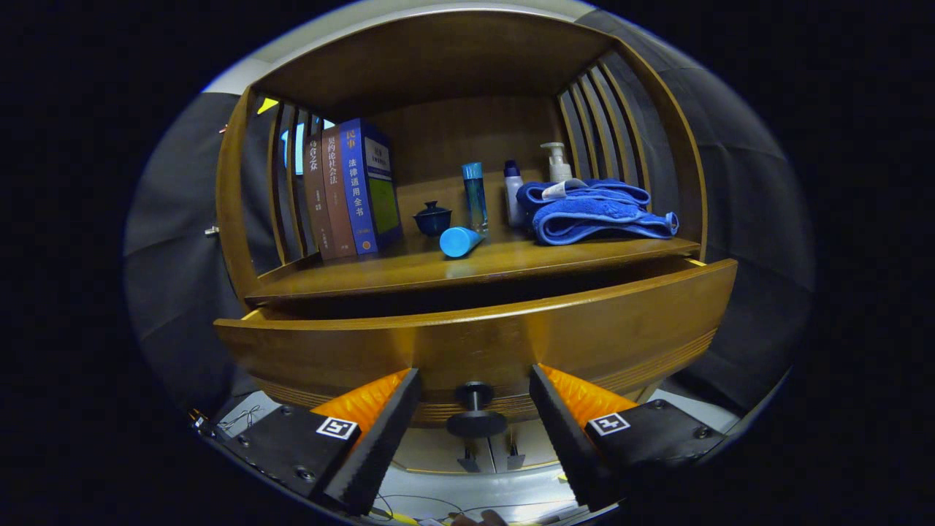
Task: Pull open the drawer, take out the items inside it, and place them on the countertop above the cabinet.
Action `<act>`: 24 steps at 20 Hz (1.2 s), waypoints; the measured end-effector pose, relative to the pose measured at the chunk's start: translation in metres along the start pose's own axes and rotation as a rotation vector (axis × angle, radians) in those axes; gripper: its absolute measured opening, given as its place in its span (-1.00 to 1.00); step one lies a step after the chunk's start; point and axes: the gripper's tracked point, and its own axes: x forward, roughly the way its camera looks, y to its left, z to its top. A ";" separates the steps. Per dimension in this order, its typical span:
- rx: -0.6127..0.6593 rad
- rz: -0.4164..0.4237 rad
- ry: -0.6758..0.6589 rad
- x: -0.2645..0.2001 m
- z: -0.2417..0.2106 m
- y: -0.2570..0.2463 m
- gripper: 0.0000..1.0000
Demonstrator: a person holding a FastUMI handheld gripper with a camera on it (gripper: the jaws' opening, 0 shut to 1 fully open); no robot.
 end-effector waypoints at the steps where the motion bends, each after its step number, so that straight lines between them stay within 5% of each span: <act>1: -0.004 -0.003 -0.002 0.002 0.001 0.000 0.97; 24: -0.009 0.005 0.062 0.036 -0.002 0.001 0.97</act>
